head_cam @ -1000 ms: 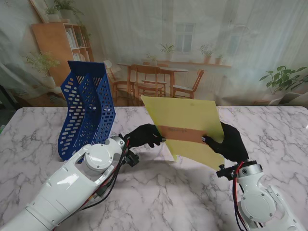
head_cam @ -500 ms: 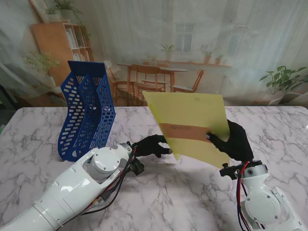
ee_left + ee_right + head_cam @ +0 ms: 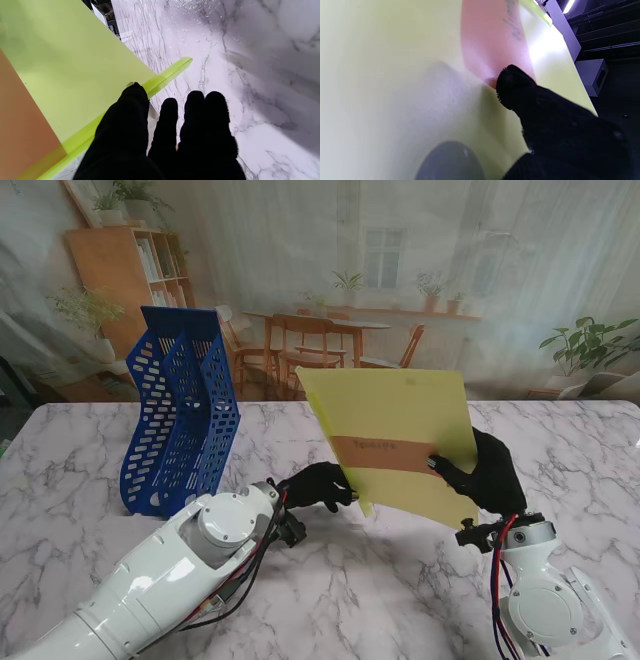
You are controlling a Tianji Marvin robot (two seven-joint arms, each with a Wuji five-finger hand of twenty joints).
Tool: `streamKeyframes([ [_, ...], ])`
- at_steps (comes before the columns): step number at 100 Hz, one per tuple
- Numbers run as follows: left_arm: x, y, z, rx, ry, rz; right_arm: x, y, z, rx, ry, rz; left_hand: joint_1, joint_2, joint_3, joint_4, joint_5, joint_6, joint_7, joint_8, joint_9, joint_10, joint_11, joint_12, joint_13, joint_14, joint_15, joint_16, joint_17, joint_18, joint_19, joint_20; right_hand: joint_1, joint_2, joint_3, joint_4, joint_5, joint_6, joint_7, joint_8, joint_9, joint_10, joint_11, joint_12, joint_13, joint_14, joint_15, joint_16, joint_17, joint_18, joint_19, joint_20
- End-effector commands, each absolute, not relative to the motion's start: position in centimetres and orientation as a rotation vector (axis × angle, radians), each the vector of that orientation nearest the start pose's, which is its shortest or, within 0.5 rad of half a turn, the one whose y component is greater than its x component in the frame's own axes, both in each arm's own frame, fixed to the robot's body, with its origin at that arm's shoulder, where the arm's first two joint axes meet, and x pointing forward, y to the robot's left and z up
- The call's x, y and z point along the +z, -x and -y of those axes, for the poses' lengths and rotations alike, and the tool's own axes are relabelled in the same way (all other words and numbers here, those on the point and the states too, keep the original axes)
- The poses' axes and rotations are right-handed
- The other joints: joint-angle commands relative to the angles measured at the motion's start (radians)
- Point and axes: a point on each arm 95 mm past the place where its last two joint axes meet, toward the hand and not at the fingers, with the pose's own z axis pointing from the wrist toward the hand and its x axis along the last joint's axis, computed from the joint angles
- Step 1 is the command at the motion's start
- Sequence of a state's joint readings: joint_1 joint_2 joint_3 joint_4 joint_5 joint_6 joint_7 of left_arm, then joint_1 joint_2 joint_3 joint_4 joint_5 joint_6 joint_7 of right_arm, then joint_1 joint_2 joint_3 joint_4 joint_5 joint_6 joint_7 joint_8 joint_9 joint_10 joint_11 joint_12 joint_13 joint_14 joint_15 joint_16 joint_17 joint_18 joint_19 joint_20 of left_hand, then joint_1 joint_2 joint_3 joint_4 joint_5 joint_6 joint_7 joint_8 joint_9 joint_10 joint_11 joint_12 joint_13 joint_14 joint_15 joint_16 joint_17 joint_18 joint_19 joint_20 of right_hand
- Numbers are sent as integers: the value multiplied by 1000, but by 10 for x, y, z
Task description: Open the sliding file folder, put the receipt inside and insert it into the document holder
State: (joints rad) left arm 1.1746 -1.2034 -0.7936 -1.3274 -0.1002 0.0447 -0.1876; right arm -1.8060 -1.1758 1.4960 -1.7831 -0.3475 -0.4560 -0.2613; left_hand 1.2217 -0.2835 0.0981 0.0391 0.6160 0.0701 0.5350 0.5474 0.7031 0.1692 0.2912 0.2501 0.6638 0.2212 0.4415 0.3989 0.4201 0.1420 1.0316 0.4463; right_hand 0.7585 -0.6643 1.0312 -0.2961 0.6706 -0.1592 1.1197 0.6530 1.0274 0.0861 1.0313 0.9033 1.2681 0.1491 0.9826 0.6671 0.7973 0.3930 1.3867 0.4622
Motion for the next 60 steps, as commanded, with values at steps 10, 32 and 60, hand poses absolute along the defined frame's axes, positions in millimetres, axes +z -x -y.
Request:
streamKeyframes([
  [10,-340,-441,143,-2013,2276,-1468,-261,-348,47,-2941,1722,819,34,32,-41,-21,80,0,86,4,62,-10,26,14,46,14,43,22,32,-34,45,21,81,82,72,52,43,-124,86,28,-9,-20,5,5,39,-32,22,-9,3,-3,-2,4],
  [32,-340,-442,144,-2009,2253,-1453,-263,-349,48,-2947,1733,859,67,46,-23,-17,126,15,159,-7,131,4,34,60,83,27,64,42,56,-14,75,25,81,81,72,52,44,-122,86,28,-7,-17,7,4,42,-31,30,-6,7,1,0,4],
  [60,-334,-445,138,-2006,2195,-1446,-269,-351,52,-2978,1724,1034,69,34,4,-22,157,45,154,-33,189,35,23,74,133,42,86,46,100,6,109,28,80,78,78,52,48,-119,86,26,-3,-9,9,4,42,-24,74,14,17,8,18,12],
])
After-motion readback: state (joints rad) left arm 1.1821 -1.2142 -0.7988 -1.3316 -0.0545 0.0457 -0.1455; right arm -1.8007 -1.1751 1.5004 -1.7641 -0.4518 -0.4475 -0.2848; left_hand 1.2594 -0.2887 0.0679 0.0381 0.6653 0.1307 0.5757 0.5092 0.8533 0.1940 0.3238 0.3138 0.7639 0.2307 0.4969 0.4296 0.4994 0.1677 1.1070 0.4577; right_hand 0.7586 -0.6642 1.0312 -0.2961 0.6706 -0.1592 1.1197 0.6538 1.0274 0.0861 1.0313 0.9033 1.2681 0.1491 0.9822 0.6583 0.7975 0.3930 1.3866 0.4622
